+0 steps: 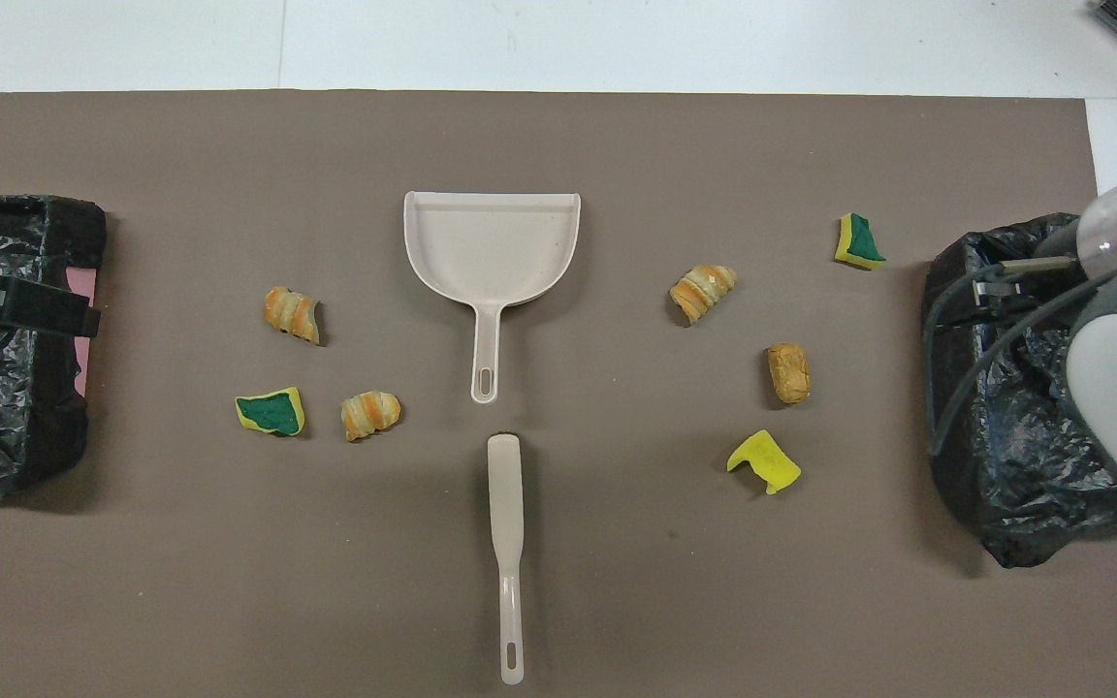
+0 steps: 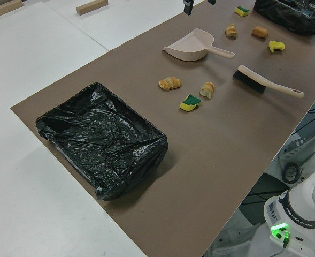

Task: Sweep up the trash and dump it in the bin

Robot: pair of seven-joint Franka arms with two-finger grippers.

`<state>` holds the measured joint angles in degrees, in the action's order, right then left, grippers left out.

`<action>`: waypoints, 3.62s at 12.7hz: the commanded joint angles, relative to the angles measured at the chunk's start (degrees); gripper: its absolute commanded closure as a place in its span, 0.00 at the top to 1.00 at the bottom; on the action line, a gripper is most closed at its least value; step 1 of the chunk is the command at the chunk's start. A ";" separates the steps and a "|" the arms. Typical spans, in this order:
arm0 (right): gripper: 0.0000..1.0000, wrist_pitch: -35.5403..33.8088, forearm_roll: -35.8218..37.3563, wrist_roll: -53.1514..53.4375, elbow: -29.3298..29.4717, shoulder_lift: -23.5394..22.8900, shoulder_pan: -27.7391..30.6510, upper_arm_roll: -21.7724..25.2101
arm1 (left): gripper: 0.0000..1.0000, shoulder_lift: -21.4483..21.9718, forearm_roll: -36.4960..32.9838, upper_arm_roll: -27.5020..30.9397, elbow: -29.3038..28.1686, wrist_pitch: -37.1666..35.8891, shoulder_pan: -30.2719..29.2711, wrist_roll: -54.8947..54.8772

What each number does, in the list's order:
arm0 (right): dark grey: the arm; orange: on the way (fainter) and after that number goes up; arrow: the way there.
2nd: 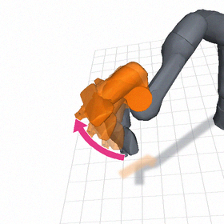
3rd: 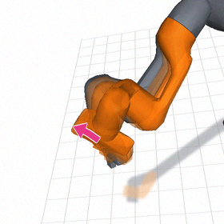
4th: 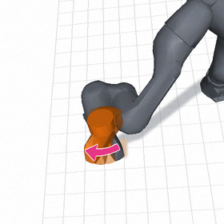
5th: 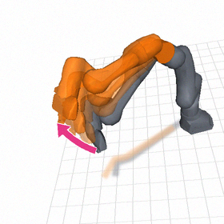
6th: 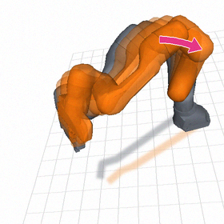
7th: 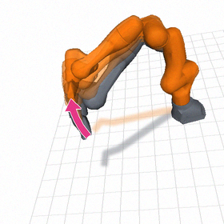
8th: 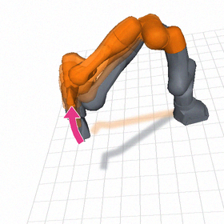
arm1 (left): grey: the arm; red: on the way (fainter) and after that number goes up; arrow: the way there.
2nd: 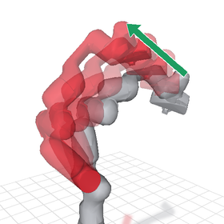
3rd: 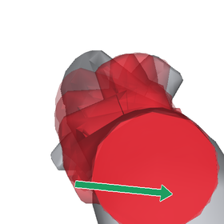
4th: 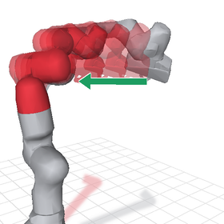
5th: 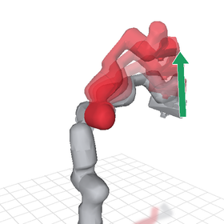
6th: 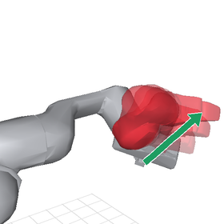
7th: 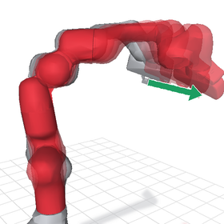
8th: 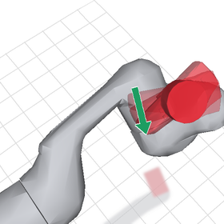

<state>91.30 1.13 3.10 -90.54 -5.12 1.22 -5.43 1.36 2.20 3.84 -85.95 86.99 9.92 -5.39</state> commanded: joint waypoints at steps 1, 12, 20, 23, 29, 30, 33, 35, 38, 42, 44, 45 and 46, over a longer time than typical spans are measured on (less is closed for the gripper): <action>1.00 2.91 -1.13 2.16 0.02 -2.78 -1.39 -0.11 | 1.00 1.62 -0.09 -0.32 -1.85 0.11 0.45 0.47; 1.00 16.00 -3.40 18.31 1.25 -14.99 -13.69 -1.43 | 1.00 14.36 0.08 -1.55 -32.58 15.91 21.17 19.70; 1.00 20.15 -7.99 37.85 12.30 -27.56 -23.80 -1.69 | 1.00 15.61 0.08 -1.55 -50.09 32.25 37.52 36.57; 1.00 21.28 -7.90 39.87 18.19 -32.30 -27.40 -1.60 | 1.00 14.63 0.08 -1.55 -56.07 40.09 42.10 42.46; 1.00 21.03 -6.41 39.96 20.67 -35.75 -31.36 -1.87 | 0.95 9.01 0.08 -1.64 -57.66 45.63 47.47 50.83; 1.00 21.20 -6.32 39.96 20.23 -35.83 -32.33 -1.78 | 0.81 8.75 0.08 -1.64 -58.01 46.16 48.52 50.92; 1.00 20.94 -2.01 39.79 19.61 -35.84 -32.34 -1.87 | 0.60 8.74 0.17 -1.64 -58.19 45.99 48.62 50.49; 0.44 20.94 -2.45 39.88 19.61 -35.57 -32.77 -1.87 | 0.36 8.92 0.26 -1.73 -58.19 45.46 48.71 50.83; 0.00 20.33 -2.10 39.97 19.61 -35.40 -32.69 -1.87 | 0.00 8.57 0.26 -1.47 -57.31 43.35 48.45 50.22; 0.00 20.32 -4.29 39.17 19.70 -34.17 -30.32 -1.96 | 0.00 9.71 -3.49 -1.11 -53.37 31.97 44.42 50.13; 0.00 19.98 -4.21 39.09 19.61 -32.15 -29.36 -1.78 | 0.00 12.86 -5.01 -0.94 -52.56 27.28 40.91 49.61; 0.00 18.75 -4.03 38.91 19.61 -31.45 -28.30 -1.78 | 0.00 14.44 -5.19 -0.94 -52.56 25.87 38.19 48.73; 0.00 17.61 -4.12 37.43 19.61 -30.66 -27.42 -1.78 | 0.00 15.85 -6.23 -0.94 -52.56 25.25 35.72 47.85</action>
<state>111.28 -2.57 42.13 -70.54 -38.09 -28.22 -6.80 13.07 -2.13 3.14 -138.12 115.03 49.76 43.87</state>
